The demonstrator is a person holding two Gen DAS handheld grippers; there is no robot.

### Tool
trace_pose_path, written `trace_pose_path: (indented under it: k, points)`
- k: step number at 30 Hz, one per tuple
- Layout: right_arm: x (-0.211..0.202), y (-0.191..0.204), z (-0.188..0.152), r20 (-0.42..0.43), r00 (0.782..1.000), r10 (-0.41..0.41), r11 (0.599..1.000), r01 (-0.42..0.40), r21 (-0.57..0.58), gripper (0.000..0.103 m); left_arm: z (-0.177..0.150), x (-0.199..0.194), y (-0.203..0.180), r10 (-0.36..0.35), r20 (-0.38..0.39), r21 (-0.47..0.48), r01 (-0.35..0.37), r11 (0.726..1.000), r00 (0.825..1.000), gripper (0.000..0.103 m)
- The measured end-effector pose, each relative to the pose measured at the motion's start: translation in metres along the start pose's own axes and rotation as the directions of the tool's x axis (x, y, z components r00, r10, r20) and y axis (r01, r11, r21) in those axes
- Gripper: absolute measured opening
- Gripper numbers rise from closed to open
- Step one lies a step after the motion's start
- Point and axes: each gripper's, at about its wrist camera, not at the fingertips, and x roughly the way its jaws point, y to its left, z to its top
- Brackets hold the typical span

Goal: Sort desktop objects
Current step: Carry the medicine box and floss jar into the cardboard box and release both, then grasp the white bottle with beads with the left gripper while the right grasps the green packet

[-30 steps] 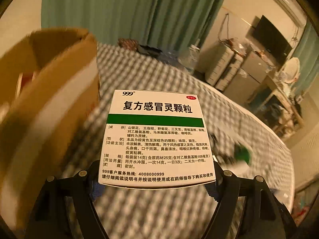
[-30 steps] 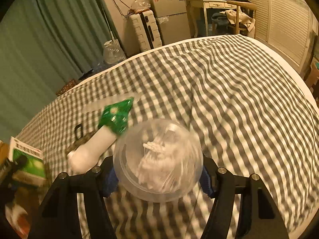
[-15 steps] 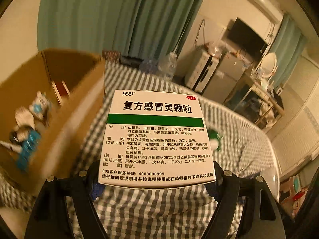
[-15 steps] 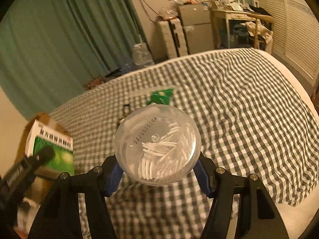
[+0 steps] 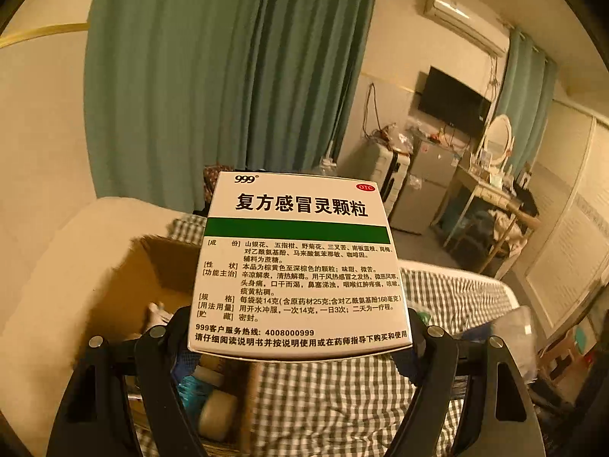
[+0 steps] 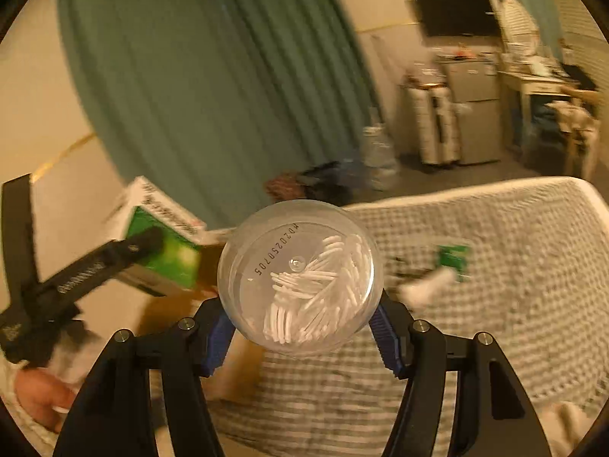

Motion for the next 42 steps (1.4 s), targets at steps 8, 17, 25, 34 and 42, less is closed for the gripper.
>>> trace_pose_path:
  k: [8, 17, 25, 34, 42]
  points:
    - [0.061, 0.082, -0.021, -0.129, 0.986, 0.109, 0.992, -0.116, -0.048, 0.062, -0.001, 0.014, 0.101, 0.044, -0.056, -0.083, -0.049, 0.995, 0.997, 0.082]
    - [0.130, 0.118, -0.051, -0.277, 0.957, 0.084, 0.992, -0.107, -0.069, 0.063, -0.033, 0.073, 0.190, 0.001, -0.191, -0.201, -0.040, 0.979, 0.981, 0.082]
    - [0.143, 0.120, -0.050, -0.253, 0.966, 0.043, 0.996, -0.061, -0.066, 0.084, -0.040, 0.088, 0.185, 0.064, -0.257, -0.125, -0.099, 0.987, 0.964, 0.099]
    - [0.088, 0.058, -0.043, -0.174, 0.983, -0.058, 0.996, 0.046, -0.074, 0.084, -0.053, 0.068, 0.146, 0.116, -0.251, -0.030, -0.127, 0.991, 0.961, 0.101]
    - [0.018, -0.057, -0.037, -0.076, 0.959, -0.274, 0.961, 0.270, -0.053, 0.085, -0.073, 0.050, 0.045, 0.027, -0.204, 0.038, -0.020, 0.999, 0.979, 0.102]
